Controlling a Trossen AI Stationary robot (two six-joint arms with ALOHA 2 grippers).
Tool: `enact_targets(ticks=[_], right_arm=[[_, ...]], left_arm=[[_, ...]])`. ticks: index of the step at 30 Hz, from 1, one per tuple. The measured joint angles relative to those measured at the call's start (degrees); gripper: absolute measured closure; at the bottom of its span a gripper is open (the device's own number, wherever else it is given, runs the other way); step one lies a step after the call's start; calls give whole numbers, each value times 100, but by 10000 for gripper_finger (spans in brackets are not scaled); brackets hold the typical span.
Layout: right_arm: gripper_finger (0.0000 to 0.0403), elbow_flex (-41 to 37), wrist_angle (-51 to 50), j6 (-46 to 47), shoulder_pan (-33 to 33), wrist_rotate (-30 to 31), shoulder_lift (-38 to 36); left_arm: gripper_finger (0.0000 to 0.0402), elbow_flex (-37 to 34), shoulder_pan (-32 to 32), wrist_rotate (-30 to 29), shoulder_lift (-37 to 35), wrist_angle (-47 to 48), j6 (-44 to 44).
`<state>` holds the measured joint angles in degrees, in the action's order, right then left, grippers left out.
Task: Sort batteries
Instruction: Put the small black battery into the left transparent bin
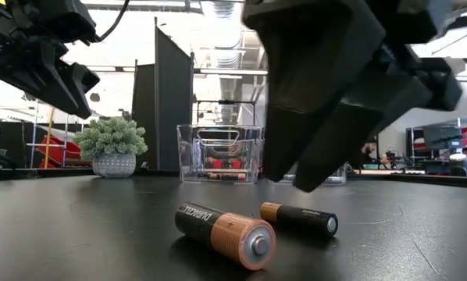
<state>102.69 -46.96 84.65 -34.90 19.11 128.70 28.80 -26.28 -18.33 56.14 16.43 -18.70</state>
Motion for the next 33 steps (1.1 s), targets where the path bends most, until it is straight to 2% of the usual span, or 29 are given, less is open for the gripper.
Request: enact_targets(ticks=[8,23,33], right_arm=[[271,0,-211,-182,79,-37,3],[271,-4,22,-263,118,-235,198],[280,30,125,318,107,-480,596]], left_arm=[[303,1,1,0,0,94,0],[303,1,0,-2,0,90,107],[303,0,0,-2,0,124,96]])
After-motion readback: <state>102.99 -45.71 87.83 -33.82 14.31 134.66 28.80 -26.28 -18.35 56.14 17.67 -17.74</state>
